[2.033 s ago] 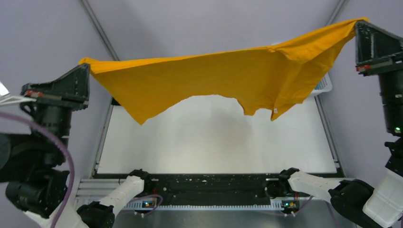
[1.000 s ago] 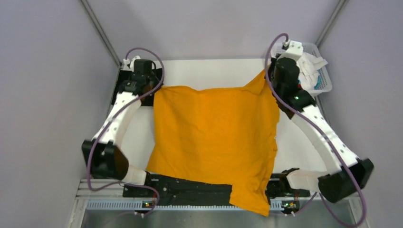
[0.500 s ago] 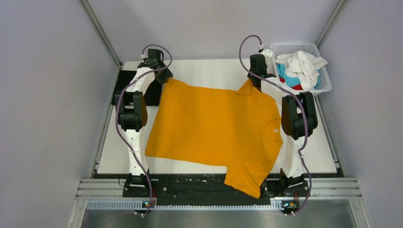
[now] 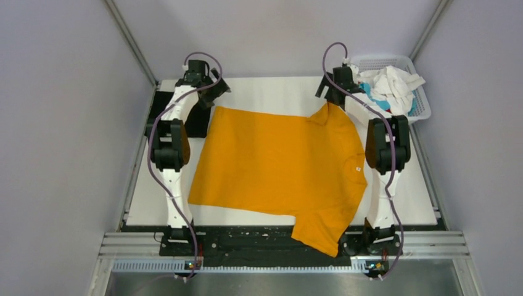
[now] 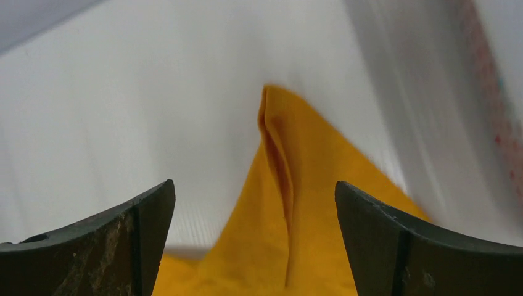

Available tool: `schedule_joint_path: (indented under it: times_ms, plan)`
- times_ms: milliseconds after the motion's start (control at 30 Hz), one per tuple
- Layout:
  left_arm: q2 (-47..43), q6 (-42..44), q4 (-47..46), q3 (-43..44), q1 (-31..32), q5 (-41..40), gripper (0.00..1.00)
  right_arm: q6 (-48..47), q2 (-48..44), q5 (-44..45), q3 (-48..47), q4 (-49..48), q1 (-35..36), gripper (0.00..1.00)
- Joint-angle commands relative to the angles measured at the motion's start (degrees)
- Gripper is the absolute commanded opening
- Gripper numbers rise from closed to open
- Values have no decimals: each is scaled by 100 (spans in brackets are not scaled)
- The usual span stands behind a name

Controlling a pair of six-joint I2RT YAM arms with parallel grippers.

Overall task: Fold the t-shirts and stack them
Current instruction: Flatten out the tshirt

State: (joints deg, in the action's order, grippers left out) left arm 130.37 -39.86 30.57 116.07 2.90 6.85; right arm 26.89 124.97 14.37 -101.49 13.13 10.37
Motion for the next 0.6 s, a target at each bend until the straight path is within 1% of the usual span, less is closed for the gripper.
schedule_joint_path:
  times_ms: [0,67,133,167,400,500,567]
  plan:
    - [-1390,348,-155,-1078,363,96,99,297,-1327,-1359,1580,-408,134,99]
    - [-1912,435,-330,-1844,537,159,99,459,-1627,-1761,2263,-694,142,99]
    - [-2276,536,-439,-2630,687,295,99,534,-1762,-1880,2741,-968,152,99]
    - [-2427,580,-477,-2915,751,328,99,553,-1768,-1948,2837,-1064,162,99]
    - [-2953,762,-429,-4309,967,506,99,606,-1281,-2350,2809,-1561,219,99]
    - [-3011,778,-400,-4699,967,355,99,610,-1102,-2326,2712,-1840,269,99]
    - [-3017,771,-404,-4874,967,370,99,606,-914,-2269,2510,-1845,281,98]
